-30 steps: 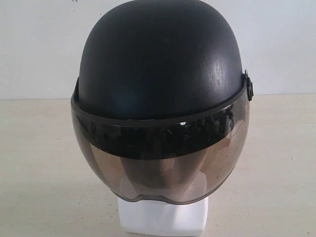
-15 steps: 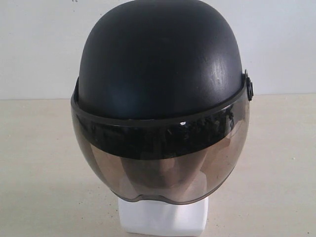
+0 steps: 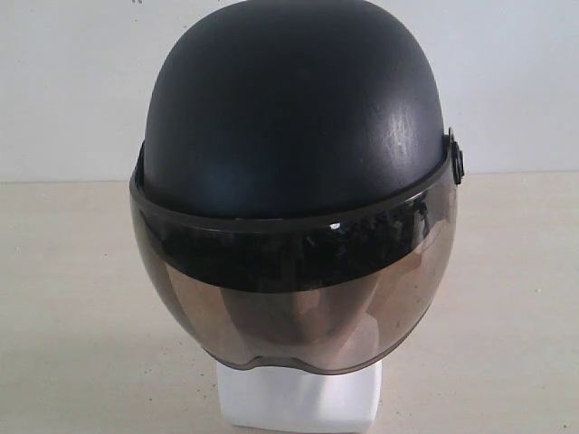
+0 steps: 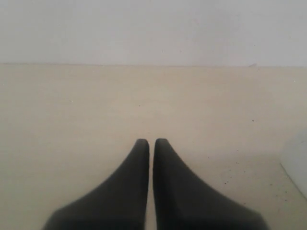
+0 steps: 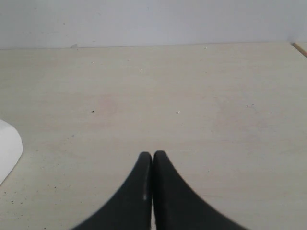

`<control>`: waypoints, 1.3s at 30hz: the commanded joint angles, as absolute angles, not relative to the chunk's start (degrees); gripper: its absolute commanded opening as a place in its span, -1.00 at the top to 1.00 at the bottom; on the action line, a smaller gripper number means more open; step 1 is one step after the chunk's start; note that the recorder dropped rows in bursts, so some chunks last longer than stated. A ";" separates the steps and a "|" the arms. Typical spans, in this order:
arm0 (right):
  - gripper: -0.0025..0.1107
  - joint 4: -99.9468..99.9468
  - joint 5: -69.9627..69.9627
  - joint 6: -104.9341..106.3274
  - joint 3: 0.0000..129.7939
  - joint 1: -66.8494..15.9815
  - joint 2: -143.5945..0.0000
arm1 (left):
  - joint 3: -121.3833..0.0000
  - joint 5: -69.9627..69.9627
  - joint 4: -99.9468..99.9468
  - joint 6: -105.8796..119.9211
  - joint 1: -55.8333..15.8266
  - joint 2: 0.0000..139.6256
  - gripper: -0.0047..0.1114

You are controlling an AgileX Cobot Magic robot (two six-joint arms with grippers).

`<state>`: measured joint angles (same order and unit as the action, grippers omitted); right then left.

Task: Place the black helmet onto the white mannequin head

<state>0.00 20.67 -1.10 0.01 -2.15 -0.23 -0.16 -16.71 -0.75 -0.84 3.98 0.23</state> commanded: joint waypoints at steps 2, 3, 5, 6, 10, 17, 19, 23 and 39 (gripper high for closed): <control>0.96 -0.49 20.44 -1.13 0.00 -1.79 0.00 | 0.00 -16.75 0.00 1.54 4.14 0.00 0.84; 0.96 -0.49 20.44 -1.13 0.00 -1.79 0.00 | 0.00 -16.75 0.00 1.54 4.14 0.00 0.84; 0.96 -0.49 20.44 -1.13 0.00 -1.79 0.00 | 0.00 -16.75 0.00 1.54 4.14 0.00 0.84; 0.96 -0.49 20.44 -1.13 0.00 -1.79 0.00 | 0.00 -16.75 0.00 1.54 4.14 0.00 0.84; 0.96 -0.49 20.44 -1.13 0.00 -1.79 0.00 | 0.00 -17.16 0.00 1.54 4.14 0.00 0.84; 0.96 -0.49 20.44 -1.13 0.00 -1.79 0.00 | 0.00 -17.16 0.00 1.54 2.64 0.00 0.84; 0.96 -0.49 20.44 -1.13 0.00 -1.79 0.00 | 0.00 -17.16 0.00 1.54 1.65 0.00 0.84; 0.96 -0.49 20.44 -1.13 0.00 -1.79 0.00 | 0.00 -17.16 0.00 1.54 1.41 0.00 0.84; 0.96 -0.49 20.46 -1.24 0.00 -1.79 0.00 | 0.00 -17.16 0.00 1.54 1.47 0.00 0.84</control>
<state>0.00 20.67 -1.21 0.01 -2.15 -0.23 -0.16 -16.94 0.00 1.26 1.67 0.23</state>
